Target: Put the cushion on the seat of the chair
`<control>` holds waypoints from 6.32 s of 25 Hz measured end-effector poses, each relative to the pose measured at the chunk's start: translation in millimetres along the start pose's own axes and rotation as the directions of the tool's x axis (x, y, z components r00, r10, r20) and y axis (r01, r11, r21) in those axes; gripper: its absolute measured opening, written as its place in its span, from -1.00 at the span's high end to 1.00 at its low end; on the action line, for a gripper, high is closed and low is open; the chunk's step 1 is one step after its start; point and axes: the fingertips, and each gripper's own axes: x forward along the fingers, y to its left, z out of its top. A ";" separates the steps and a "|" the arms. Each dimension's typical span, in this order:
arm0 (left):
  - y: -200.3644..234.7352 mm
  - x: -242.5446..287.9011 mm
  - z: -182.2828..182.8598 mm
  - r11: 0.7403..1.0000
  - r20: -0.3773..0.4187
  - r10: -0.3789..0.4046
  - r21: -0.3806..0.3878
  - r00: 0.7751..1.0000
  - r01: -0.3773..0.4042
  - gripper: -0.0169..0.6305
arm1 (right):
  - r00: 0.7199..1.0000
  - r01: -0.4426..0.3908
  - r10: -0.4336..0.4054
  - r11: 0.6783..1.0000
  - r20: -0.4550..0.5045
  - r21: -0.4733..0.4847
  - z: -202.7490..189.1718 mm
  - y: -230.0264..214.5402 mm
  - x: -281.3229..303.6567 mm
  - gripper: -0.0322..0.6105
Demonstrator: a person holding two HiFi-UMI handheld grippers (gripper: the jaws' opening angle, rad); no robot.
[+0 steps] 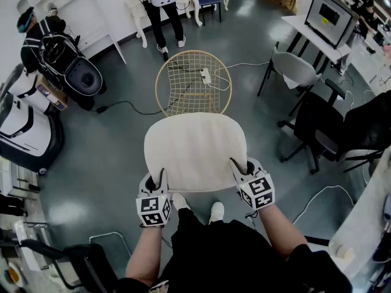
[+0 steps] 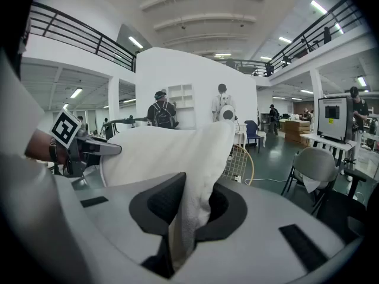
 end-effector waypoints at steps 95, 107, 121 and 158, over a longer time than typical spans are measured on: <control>163.0 337.2 128.0 0.990 -0.077 -0.139 0.019 0.987 0.141 0.64 | 0.993 0.110 -0.104 0.989 -0.061 0.103 109.8 -144.2 318.5 0.70; 144.0 441.8 132.8 0.991 -0.117 -0.129 0.012 0.985 0.131 0.63 | 0.993 0.088 -0.078 0.989 -0.087 0.116 99.2 -232.6 379.3 0.69; 156.5 540.1 72.4 0.985 -0.227 -0.173 -0.018 0.959 0.173 0.61 | 0.977 0.137 -0.107 0.977 -0.183 0.161 26.7 -269.3 452.8 0.69; 184.1 720.3 -182.4 0.983 -0.472 -0.108 0.079 0.875 0.164 0.32 | 0.854 0.294 -0.160 0.933 -0.495 0.205 -249.0 -323.4 624.9 0.68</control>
